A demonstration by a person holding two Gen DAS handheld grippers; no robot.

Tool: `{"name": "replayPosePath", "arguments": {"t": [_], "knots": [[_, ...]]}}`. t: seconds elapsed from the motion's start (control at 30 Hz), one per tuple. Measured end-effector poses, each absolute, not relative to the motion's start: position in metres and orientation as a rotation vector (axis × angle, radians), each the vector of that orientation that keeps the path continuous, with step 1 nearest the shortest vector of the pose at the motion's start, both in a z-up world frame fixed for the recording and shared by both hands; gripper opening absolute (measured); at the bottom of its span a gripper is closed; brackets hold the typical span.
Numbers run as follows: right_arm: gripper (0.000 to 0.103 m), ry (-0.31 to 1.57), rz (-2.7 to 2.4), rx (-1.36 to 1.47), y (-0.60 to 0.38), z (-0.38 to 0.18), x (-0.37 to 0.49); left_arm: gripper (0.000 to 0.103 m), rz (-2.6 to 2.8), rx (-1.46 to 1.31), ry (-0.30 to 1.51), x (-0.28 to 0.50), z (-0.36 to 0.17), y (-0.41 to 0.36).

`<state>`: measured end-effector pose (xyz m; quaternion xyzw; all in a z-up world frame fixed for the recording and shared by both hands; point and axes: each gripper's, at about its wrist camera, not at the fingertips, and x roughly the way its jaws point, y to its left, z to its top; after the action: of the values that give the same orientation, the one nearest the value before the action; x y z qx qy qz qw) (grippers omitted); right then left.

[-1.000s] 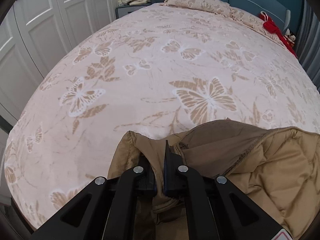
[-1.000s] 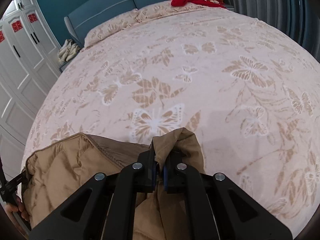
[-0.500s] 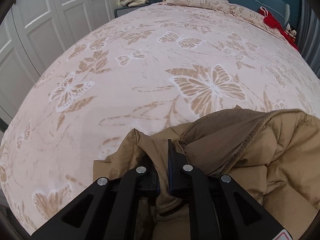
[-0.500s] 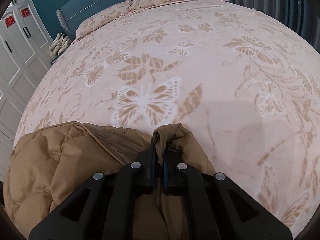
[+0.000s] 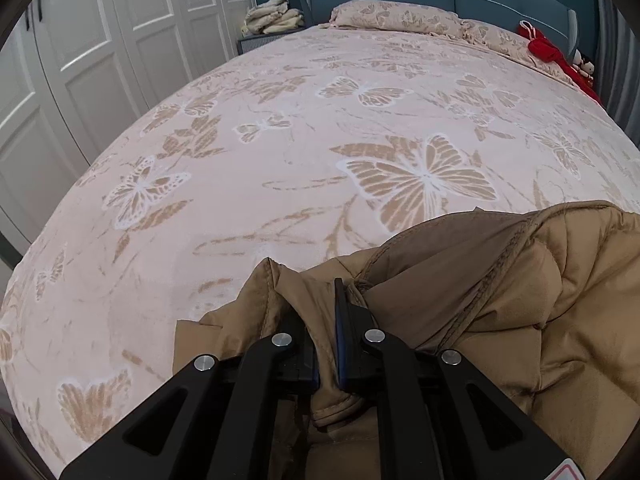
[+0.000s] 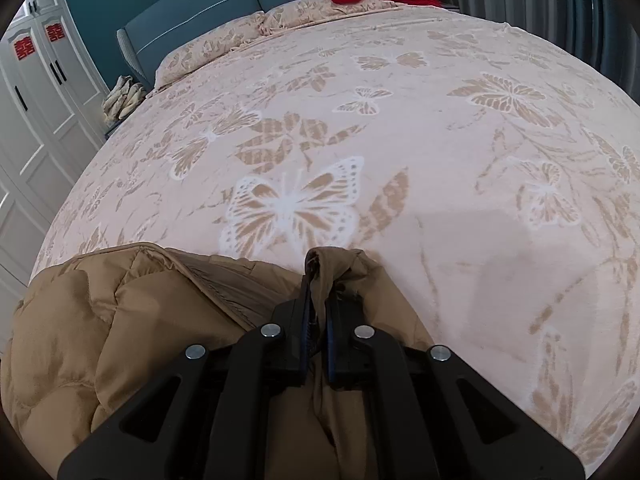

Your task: Fold large clothes

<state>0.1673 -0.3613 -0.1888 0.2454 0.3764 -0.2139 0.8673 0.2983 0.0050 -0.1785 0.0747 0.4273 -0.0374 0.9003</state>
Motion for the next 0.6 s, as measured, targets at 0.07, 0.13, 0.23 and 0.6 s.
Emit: {"name": "replayPosePath", "arguments": {"t": [0.07,0.13,0.23,0.6], "knots": [[0.004,0.782,-0.45,0.51,-0.361,-0.189,0.168,0.009,-0.075,0.153,0.875,0.298,-0.18,0.004],[0.004,0.776,-0.455,0.504,-0.36,-0.189,0.168,0.009,-0.076,0.148,0.869,0.299,-0.181,0.004],[0.005,0.767,-0.457,0.503,-0.36,-0.188,0.167,0.009,-0.075,0.148,0.866,0.298,-0.18,0.005],[0.053,0.598,-0.47,0.508,-0.377,-0.084,0.102,0.063,-0.069,-0.017,0.861,0.269,-0.086,0.071]]}}
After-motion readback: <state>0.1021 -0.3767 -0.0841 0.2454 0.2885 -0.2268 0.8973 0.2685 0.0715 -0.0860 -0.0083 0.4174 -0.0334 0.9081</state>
